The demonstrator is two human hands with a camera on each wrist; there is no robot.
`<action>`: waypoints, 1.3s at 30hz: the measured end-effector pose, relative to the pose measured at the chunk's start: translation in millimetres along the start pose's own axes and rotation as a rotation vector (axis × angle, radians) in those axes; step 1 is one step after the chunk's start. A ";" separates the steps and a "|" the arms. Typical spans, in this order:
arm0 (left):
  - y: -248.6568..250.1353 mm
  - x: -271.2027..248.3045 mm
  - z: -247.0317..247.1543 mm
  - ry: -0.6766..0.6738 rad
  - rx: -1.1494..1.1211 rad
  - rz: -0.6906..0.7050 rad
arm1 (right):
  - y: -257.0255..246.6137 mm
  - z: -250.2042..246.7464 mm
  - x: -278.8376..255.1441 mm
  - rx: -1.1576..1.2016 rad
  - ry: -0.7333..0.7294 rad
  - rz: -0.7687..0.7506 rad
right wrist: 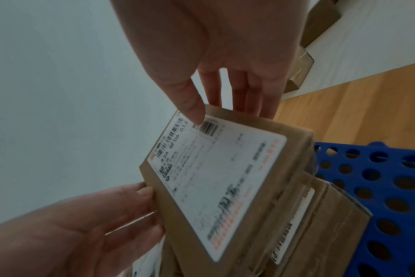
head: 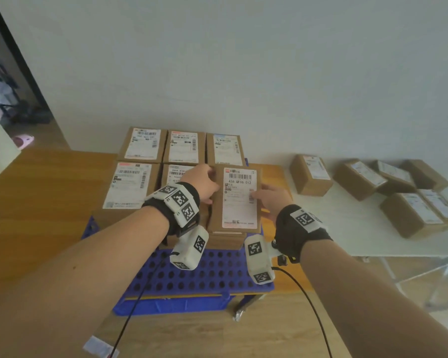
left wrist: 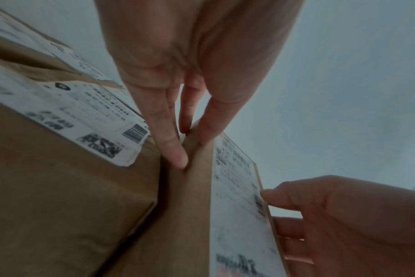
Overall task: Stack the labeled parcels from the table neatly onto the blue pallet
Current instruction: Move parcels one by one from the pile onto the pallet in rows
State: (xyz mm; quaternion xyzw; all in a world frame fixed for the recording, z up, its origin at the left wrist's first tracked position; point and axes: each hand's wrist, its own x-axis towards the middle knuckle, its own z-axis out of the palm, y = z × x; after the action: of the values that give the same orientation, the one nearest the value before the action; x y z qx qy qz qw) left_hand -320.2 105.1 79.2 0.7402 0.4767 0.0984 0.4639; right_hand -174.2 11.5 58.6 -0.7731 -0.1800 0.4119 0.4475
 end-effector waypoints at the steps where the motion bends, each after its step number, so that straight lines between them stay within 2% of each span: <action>1: -0.8 1.9 0.5 0.004 0.004 -0.006 | -0.2 0.9 2.1 -0.011 -0.007 -0.003; 5: -3.8 5.9 1.4 0.043 0.072 -0.003 | 1.9 4.5 10.5 -0.109 -0.045 -0.028; 10: -8.8 7.2 -2.5 0.081 0.200 0.074 | 7.1 2.5 11.0 -0.227 -0.099 -0.067; 13: -13.1 4.9 -2.3 0.098 0.286 0.122 | 5.6 -0.5 1.9 -0.444 -0.207 -0.168; 15: -15.6 3.9 -2.2 0.093 0.341 0.151 | 4.4 1.0 -3.2 -0.616 -0.264 -0.183; 18: -19.0 2.2 -2.7 0.060 0.380 0.158 | 4.8 8.3 -5.2 -0.751 -0.239 -0.188; 23: -24.6 -3.4 -5.1 0.040 0.402 0.168 | 3.9 15.6 -4.3 -0.722 -0.164 -0.227; 32: -27.7 -9.9 -6.8 -0.046 0.479 0.177 | 5.5 15.4 -5.0 -0.724 -0.149 -0.229; 39: -29.1 -3.9 -12.8 0.026 0.418 0.162 | -6.2 13.3 -5.1 -0.697 -0.151 -0.228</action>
State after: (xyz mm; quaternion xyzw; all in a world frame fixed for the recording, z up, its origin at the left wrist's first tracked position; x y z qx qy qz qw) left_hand -347.7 113.0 64.7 0.8548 0.4314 0.0439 0.2851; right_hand -187.3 18.7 62.8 -0.8215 -0.4268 0.3294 0.1858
